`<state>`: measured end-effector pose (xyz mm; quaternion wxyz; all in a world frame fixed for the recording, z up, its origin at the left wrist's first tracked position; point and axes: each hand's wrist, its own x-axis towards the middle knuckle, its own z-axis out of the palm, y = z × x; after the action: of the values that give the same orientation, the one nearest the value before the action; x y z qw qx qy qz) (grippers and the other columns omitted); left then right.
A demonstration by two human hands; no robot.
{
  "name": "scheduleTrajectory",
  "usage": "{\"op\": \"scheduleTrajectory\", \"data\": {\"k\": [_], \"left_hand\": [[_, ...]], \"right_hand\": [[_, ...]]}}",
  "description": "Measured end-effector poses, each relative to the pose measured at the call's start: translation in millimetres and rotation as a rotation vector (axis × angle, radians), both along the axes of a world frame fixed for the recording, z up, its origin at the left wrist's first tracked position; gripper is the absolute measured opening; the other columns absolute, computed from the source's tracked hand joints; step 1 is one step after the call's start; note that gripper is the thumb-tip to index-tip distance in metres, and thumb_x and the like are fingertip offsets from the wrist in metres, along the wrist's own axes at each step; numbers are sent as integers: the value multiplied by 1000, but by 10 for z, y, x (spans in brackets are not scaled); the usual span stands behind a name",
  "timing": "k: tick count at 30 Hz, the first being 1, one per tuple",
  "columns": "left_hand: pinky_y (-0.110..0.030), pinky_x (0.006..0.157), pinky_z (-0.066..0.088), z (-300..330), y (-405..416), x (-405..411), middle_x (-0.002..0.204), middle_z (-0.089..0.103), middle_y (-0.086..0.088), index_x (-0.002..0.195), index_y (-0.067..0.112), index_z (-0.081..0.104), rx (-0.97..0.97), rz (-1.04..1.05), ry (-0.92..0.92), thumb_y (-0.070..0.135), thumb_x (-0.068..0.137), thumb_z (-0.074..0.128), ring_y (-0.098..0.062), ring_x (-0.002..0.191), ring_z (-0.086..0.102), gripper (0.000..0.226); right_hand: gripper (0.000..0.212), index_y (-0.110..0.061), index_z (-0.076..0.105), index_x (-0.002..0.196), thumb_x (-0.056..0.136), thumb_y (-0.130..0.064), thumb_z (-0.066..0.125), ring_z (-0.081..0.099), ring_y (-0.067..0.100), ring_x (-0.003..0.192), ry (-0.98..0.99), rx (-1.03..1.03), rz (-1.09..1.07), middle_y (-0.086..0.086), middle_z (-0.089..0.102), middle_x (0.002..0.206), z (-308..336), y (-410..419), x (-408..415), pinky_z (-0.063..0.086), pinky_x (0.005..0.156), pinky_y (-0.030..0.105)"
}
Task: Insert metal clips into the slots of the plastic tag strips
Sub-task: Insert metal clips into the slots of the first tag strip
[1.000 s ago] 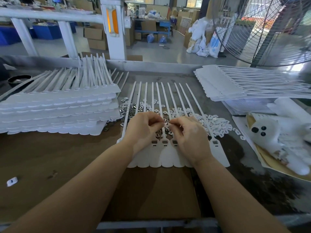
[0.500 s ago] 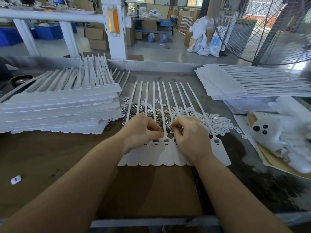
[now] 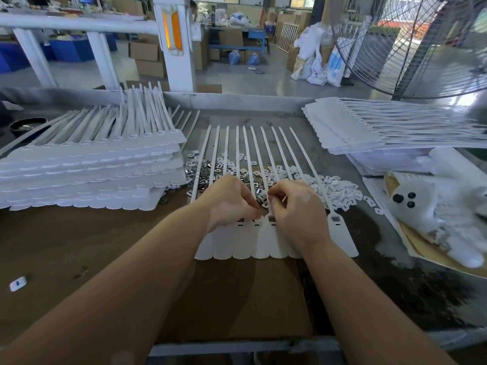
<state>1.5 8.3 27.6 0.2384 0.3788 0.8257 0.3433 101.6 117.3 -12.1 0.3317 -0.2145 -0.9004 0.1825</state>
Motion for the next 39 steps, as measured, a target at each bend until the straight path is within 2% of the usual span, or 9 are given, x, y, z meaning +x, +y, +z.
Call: {"op": "scheduleTrajectory", "data": {"k": [6, 12, 16, 19, 21, 25, 29, 34, 39], "left_hand": [[-20, 53, 42, 13, 29, -22, 65, 65, 0, 66, 21, 73, -39, -14, -33, 15, 73, 77, -12, 60, 54, 10], [-22, 55, 39, -17, 26, -7, 68, 62, 2, 69, 19, 69, -31, -1, -32, 15, 74, 76, -11, 64, 53, 9], [-22, 56, 38, -40, 34, 1, 65, 59, -1, 63, 16, 65, -26, 31, -69, 13, 72, 74, -14, 64, 51, 13], [-21, 52, 35, -26, 54, 8, 63, 56, 0, 64, 16, 62, -65, 23, -82, 13, 73, 71, -14, 61, 48, 13], [-21, 50, 34, 0, 71, 11, 65, 55, 0, 67, 16, 62, -97, 14, -84, 13, 74, 70, -14, 61, 47, 11], [-19, 50, 35, 6, 42, -3, 68, 57, 1, 68, 16, 64, -77, 2, -122, 13, 75, 71, -11, 64, 49, 10], [-21, 56, 35, -20, -4, -24, 77, 61, 2, 71, 18, 67, -15, 5, -186, 12, 78, 68, -10, 72, 51, 9], [-20, 57, 37, -40, -10, -4, 69, 57, 6, 73, 21, 64, -3, -27, -146, 14, 76, 73, -8, 67, 52, 12], [-17, 51, 36, -12, 27, 4, 68, 57, 5, 73, 20, 64, -42, -9, -153, 10, 75, 73, -8, 65, 51, 14]], "right_hand": [[8, -9, 68, 84, 84, -8, 61, 45, 9, 78, 14, -26, -13, -1, 61, 79, -3, 13, -7, 25, 64, 13], [8, -10, 68, 85, 86, -9, 59, 46, 10, 79, 14, -56, -22, -6, 55, 77, -10, 32, -19, 32, 68, 19], [9, -9, 68, 86, 86, -8, 59, 47, 10, 79, 12, -51, -23, -2, 61, 80, -7, 41, -20, 28, 66, 15], [9, -9, 68, 87, 86, -8, 59, 48, 11, 79, 17, -54, -25, -1, 63, 81, -6, 47, -24, 27, 66, 14], [9, -9, 68, 87, 86, -8, 59, 51, 12, 79, 21, -65, -22, 0, 64, 82, -6, 44, -22, 33, 69, 17], [11, -8, 69, 90, 87, -6, 59, 58, 18, 84, 42, -122, -4, 4, 66, 84, 9, 38, -4, 48, 76, 30], [11, -8, 69, 91, 87, -7, 58, 58, 18, 85, 50, -147, -3, 4, 66, 86, 16, 39, 7, 50, 79, 33], [10, -8, 68, 89, 86, -7, 59, 58, 19, 85, 55, -165, -6, 3, 65, 84, 27, 26, 3, 49, 79, 35], [10, -7, 69, 90, 87, -7, 60, 59, 20, 85, 53, -154, -5, 4, 66, 85, 25, 31, 8, 50, 79, 36]]}}
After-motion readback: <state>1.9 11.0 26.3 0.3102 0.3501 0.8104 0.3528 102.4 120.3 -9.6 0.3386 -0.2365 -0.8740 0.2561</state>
